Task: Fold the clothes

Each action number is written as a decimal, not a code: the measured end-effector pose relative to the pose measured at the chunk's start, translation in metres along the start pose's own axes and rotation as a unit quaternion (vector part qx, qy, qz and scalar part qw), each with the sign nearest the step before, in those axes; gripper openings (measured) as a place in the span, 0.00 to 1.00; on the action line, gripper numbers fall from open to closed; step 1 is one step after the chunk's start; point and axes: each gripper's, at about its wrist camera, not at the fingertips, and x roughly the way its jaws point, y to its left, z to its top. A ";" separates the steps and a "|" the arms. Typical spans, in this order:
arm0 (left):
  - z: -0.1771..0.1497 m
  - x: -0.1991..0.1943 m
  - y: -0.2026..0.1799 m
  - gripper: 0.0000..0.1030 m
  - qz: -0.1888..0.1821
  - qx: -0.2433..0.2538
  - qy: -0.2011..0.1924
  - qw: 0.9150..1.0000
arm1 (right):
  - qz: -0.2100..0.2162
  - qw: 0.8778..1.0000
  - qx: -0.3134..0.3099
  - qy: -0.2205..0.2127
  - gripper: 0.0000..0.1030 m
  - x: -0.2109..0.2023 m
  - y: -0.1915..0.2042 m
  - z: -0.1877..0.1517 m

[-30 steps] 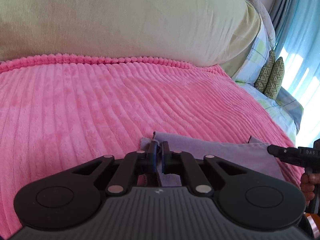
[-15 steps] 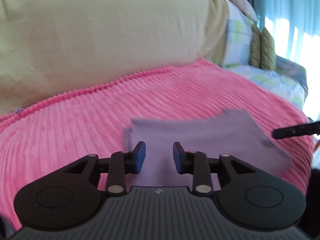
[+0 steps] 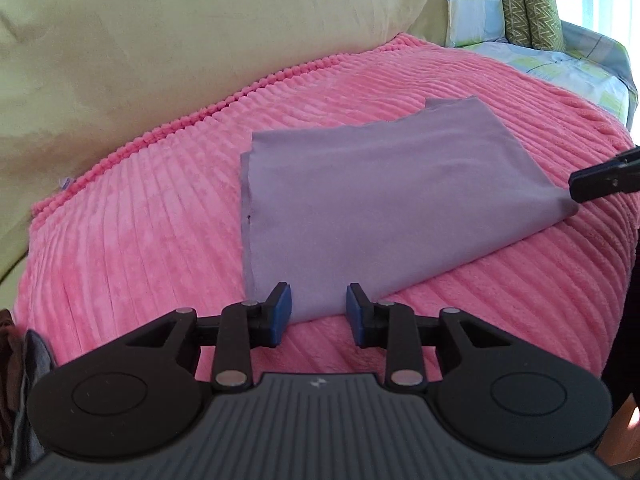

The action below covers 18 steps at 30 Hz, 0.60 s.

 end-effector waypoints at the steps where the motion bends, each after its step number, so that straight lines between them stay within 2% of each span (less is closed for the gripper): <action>1: -0.001 0.001 -0.002 0.38 0.000 -0.002 0.001 1.000 | 0.003 1.000 0.005 0.002 0.28 -0.002 0.002 -0.004; 11: -0.013 0.000 -0.014 0.39 -0.021 -0.012 -0.001 1.000 | -0.003 1.000 0.015 0.020 0.33 -0.011 0.014 -0.022; 14: -0.013 -0.001 -0.015 0.43 -0.019 -0.006 -0.005 1.000 | -0.010 1.000 0.020 0.020 0.36 -0.013 0.014 -0.022; 15: -0.014 -0.002 -0.016 0.45 -0.014 0.004 -0.009 1.000 | -0.014 1.000 0.019 0.018 0.37 -0.013 0.014 -0.023; 18: -0.017 -0.012 -0.028 0.53 0.007 0.103 -0.054 0.993 | -0.026 0.999 0.010 0.017 0.39 -0.014 0.015 -0.022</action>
